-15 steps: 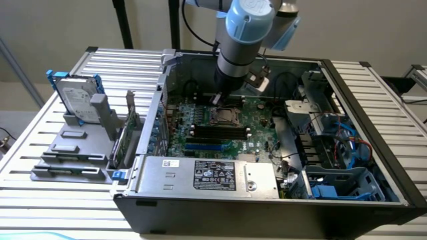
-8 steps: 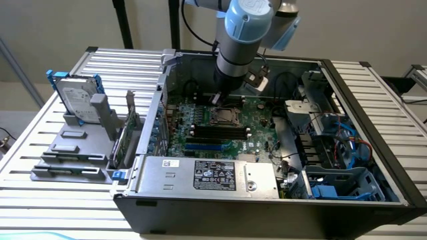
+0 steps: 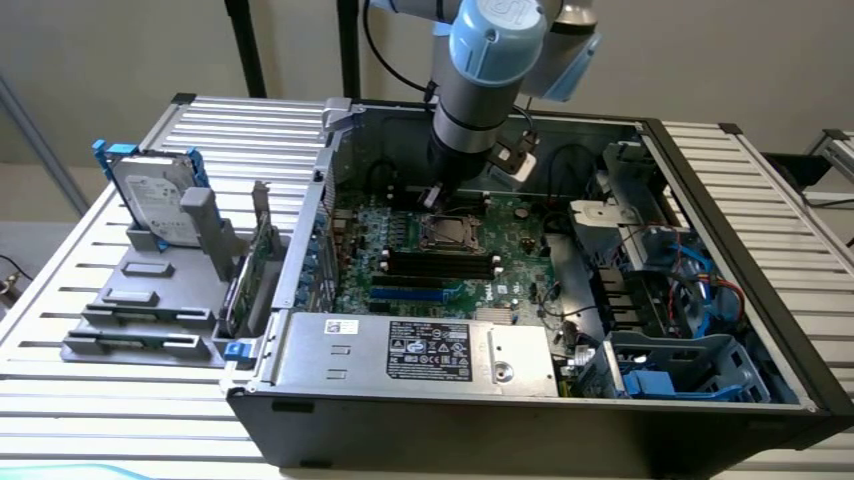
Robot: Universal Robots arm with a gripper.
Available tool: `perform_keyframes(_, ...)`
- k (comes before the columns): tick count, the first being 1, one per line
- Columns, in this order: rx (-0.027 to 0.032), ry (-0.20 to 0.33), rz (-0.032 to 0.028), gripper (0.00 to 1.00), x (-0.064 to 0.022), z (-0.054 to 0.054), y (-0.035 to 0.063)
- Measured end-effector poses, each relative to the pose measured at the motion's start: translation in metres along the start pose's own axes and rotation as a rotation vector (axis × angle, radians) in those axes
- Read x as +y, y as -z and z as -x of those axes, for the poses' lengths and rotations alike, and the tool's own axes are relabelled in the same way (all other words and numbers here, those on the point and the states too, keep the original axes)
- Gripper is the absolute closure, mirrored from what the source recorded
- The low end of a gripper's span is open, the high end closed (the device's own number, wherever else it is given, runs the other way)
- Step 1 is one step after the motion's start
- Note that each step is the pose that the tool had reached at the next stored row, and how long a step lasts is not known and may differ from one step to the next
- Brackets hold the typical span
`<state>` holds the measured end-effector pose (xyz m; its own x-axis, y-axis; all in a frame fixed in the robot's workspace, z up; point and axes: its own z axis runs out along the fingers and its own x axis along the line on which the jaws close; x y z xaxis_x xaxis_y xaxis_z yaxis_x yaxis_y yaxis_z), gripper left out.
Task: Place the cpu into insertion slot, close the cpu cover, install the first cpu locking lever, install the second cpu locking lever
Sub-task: 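Install the first cpu locking lever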
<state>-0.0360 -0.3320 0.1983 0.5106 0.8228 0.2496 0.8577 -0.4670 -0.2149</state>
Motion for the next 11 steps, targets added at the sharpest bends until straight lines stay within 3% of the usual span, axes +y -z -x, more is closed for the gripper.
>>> perform_keyframes(11, -0.0054, -0.001, 0.0013, 0.89, 0.0063, -0.0037, 0.0005)
